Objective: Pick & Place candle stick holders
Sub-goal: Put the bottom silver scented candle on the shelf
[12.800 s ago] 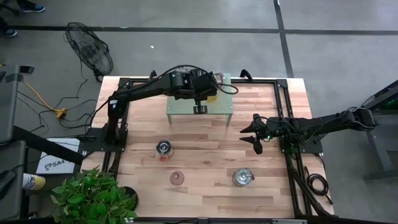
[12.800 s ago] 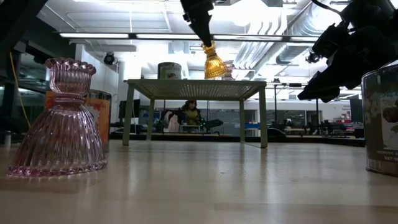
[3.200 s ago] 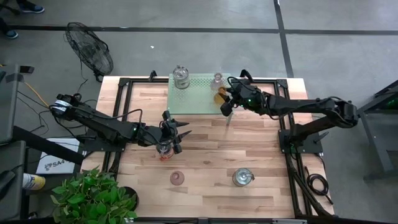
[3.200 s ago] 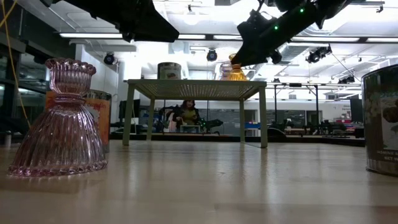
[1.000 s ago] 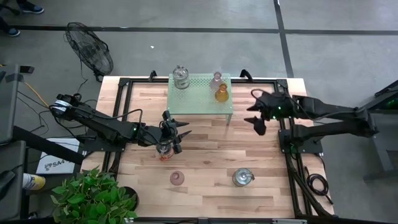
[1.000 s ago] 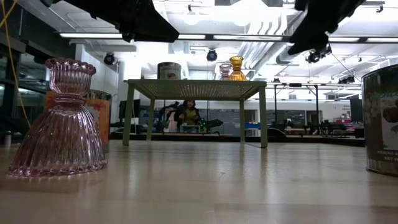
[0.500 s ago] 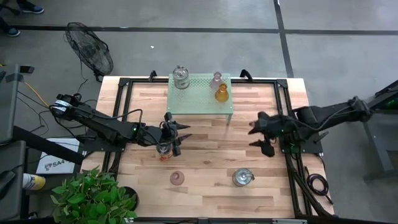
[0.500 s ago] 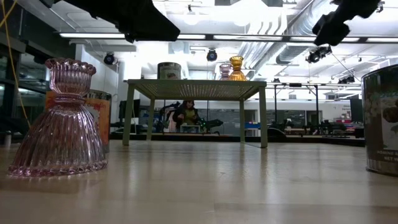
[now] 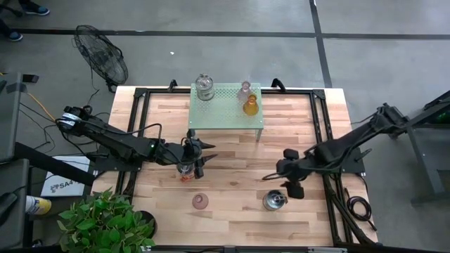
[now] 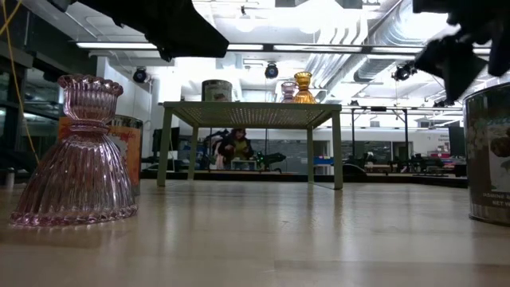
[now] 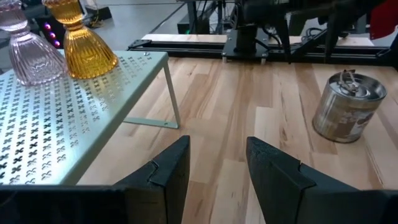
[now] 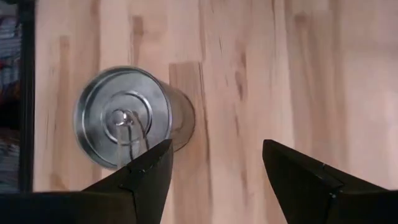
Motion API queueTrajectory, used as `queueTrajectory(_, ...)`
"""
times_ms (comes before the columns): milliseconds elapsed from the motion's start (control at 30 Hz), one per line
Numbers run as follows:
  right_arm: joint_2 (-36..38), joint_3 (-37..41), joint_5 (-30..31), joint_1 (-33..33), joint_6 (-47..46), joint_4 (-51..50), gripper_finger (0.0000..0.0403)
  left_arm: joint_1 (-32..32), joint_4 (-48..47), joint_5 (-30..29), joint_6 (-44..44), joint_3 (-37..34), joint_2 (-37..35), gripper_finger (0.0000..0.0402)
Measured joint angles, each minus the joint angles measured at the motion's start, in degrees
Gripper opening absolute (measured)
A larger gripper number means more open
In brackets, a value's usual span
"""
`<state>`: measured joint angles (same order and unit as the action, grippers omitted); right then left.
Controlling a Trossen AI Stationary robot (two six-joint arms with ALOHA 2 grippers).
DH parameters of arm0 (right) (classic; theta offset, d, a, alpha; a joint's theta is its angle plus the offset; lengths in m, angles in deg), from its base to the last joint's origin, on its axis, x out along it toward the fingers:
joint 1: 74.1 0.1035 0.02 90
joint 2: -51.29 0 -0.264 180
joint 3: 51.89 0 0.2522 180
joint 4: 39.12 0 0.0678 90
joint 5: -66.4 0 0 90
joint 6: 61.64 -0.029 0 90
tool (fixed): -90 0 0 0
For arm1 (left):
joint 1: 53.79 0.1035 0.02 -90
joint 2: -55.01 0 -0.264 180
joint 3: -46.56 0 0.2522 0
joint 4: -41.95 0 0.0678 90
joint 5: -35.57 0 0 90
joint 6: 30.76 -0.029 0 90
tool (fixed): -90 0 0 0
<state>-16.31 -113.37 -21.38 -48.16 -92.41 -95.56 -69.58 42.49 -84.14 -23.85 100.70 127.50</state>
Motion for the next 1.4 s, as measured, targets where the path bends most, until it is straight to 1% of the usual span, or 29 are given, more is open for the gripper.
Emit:
queueTrajectory(133,-2.2,0.0,-2.7,0.1,-7.7,-0.8,0.0243,0.0,0.0,-0.1,0.7,0.0,0.0,0.0154)
queueTrajectory(200,-2.5,0.0,-2.7,0.1,-10.3,-1.3,0.0243,0.0,0.0,-0.4,0.7,0.0,0.0,0.0154)
queueTrajectory(500,-2.5,0.0,-2.6,0.0,-17.0,0.4,0.0243,0.0,0.0,-0.5,0.7,0.0,0.0,0.0154)
queueTrajectory(600,-2.5,0.0,-2.3,0.0,-17.3,1.7,0.0238,0.0,0.1,-0.5,0.4,0.0,0.0,0.0154)
queueTrajectory(767,-3.2,0.0,-2.8,0.1,-18.3,4.1,0.0218,0.0,0.1,-0.5,-0.5,0.0,0.0,0.0154)
queueTrajectory(900,-5.6,0.0,-3.0,1.3,-18.3,4.3,0.0200,0.0,0.1,-0.5,-0.6,0.0,0.0,0.0154)
queueTrajectory(1067,-9.2,0.0,-5.7,2.5,-18.3,4.5,0.0187,0.0,0.1,-0.5,-0.6,0.0,0.0,0.0154)
queueTrajectory(1400,-10.6,-0.2,-5.1,2.7,-19.3,5.0,0.0166,0.0,0.1,-0.5,-0.6,0.0,0.0,0.0154)
